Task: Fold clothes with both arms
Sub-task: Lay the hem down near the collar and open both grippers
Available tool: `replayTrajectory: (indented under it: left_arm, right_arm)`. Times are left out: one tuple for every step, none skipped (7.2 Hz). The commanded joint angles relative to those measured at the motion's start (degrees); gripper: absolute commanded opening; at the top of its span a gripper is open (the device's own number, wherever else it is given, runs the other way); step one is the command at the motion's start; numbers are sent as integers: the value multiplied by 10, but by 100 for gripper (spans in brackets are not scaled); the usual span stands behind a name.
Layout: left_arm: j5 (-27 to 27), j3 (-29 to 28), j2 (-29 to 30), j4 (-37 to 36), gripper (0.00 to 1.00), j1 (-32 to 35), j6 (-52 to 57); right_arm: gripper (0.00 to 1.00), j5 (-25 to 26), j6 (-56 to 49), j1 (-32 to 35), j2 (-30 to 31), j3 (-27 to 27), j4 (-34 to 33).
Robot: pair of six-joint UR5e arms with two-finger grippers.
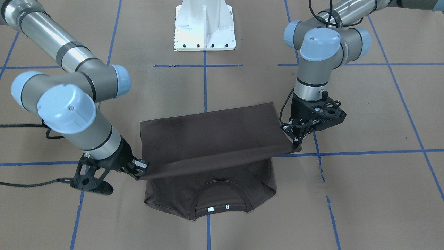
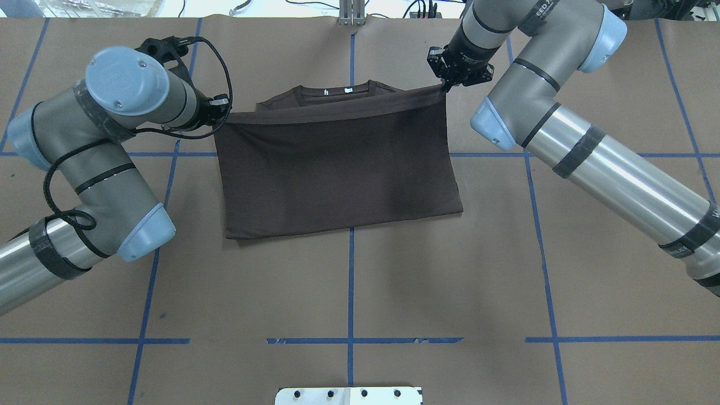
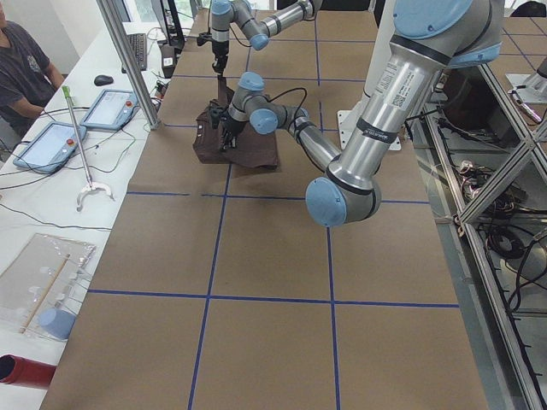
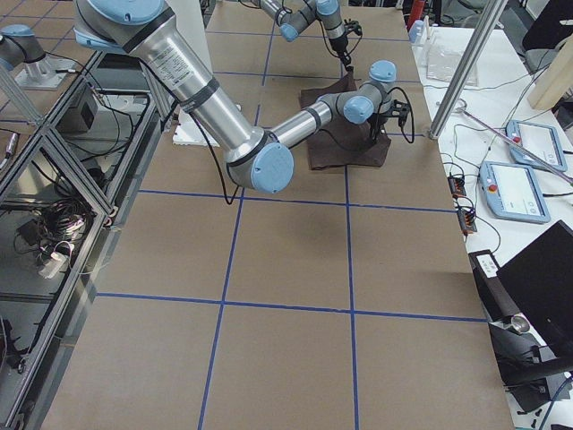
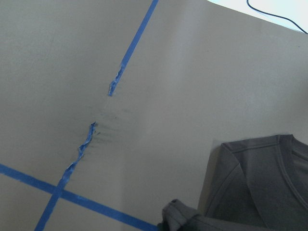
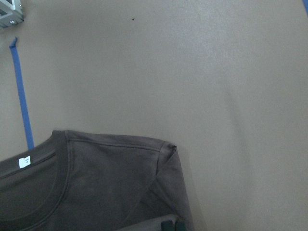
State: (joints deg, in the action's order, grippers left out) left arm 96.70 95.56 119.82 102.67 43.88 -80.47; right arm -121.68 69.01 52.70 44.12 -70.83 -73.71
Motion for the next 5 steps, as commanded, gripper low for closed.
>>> replayTrajectory:
  left_arm:
    - [2,-89,34,63,0,8,1]
    - [2,-116,43,80,0,10,1]
    - [2,-119,45,84,0,13,1]
    - [2,-119,50,91,0,13,0]
    - [2,-119,54,91,0,13,0]
  right_arm:
    - [0,-1,-16,5,1,39,24]
    - [0,-1,-23,5,7,39,25]
    - [0,-1,-21,5,4,38,26]
    - [0,-9,-15,4,-2,32,26]
    - [0,-15,-15,4,-2,25,26]
